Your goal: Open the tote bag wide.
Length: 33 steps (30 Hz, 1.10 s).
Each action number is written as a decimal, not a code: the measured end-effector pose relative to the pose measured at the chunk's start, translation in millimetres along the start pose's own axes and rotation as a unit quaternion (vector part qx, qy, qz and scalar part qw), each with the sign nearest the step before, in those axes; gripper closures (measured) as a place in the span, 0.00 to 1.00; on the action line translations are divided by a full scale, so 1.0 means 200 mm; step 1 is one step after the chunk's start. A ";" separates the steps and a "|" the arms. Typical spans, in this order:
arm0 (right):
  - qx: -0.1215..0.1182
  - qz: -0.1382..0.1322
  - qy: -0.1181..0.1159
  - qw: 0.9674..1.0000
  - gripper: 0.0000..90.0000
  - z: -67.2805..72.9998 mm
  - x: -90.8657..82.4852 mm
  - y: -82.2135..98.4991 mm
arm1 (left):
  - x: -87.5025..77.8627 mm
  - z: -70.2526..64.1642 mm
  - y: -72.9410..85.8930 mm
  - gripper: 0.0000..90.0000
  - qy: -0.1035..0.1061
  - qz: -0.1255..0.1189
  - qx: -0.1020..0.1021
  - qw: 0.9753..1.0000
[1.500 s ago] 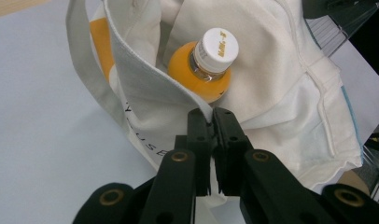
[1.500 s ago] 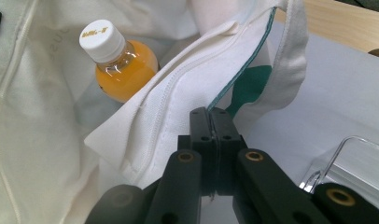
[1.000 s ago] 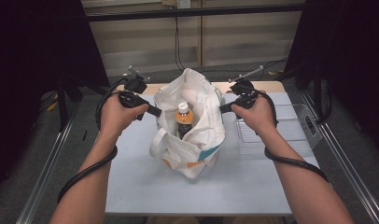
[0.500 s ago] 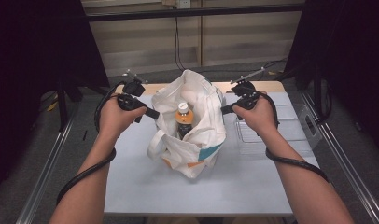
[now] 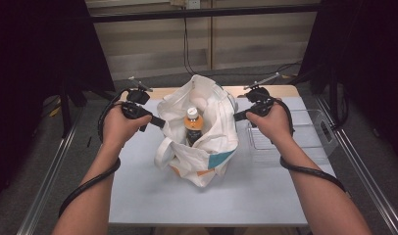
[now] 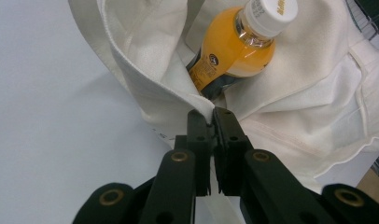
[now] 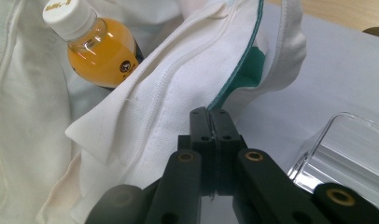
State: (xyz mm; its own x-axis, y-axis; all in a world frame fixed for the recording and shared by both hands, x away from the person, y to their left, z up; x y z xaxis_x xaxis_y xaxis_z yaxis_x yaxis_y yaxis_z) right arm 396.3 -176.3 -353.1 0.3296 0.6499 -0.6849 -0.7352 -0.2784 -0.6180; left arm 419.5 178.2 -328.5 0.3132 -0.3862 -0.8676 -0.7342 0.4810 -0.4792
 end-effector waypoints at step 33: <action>0.006 0.002 0.004 1.000 1.00 -0.05 0.01 0.05 | 0.06 0.04 0.07 0.96 -0.006 0.004 -0.011 1.000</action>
State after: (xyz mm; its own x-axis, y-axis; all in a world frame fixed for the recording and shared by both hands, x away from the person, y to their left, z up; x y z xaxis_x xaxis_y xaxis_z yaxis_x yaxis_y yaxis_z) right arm 395.4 -183.7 -364.3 0.3305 0.6433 -0.6906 -0.7441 -0.2725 -0.6100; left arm 418.1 186.0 -347.1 0.3137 -0.3734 -0.8730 -0.7498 0.4666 -0.4691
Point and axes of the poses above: each handheld gripper's, and its own axes: x roughly forward along the jaws, y roughly out of its underside, z roughly to its left, the point moved 1 cm from there along x, roughly forward along the jaws, and after that the axes turned 12 degrees about -y, right-handed, at the moved point
